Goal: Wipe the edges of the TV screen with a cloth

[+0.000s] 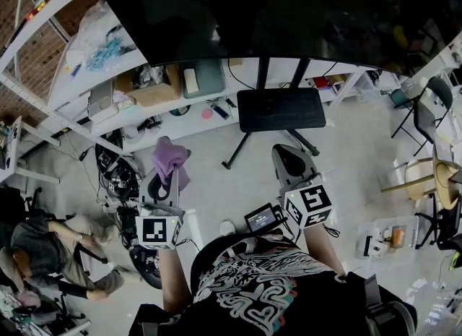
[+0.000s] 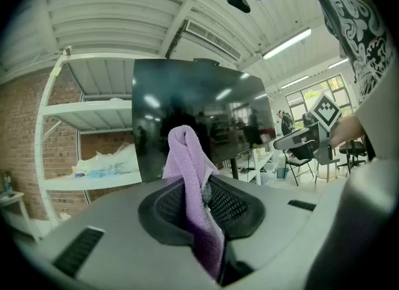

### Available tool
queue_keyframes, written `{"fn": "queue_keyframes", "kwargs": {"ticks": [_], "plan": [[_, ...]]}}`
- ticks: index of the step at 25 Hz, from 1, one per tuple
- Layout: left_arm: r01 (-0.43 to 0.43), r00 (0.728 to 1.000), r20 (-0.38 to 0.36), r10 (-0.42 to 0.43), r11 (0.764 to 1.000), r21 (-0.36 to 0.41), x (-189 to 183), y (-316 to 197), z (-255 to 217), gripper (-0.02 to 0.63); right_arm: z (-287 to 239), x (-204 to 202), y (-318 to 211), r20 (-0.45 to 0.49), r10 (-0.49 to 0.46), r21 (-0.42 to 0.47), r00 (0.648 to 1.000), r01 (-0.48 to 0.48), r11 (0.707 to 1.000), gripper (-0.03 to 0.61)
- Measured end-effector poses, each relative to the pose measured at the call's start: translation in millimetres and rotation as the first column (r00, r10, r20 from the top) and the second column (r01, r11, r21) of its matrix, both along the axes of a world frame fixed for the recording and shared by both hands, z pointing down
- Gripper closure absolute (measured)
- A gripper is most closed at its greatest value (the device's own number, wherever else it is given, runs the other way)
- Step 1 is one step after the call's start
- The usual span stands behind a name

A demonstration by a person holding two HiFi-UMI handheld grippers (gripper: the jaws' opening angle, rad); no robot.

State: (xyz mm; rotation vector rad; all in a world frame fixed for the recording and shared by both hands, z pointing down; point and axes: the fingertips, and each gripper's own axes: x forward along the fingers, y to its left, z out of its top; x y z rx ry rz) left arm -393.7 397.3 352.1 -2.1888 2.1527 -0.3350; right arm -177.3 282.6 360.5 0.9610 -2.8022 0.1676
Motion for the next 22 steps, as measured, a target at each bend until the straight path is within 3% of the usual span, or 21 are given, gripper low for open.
{"fn": "queue_keyframes", "kwargs": {"ticks": [15,22], "plan": [[0.041,0.999,-0.019,-0.042,0.999,-0.023,15.2,-33.6,17.2,0.541,16.9,5.2,-31.9,-0.006,-0.066,-0.025,0.998,0.066,0.998,0.548],[0.118,0.993,-0.022,-0.12,0.992,-0.052,-16.1,-48.0,31.0,0.541,27.8,-8.2,-48.5,0.047,-0.087,-0.078,0.995,0.09,0.993,0.546]]}}
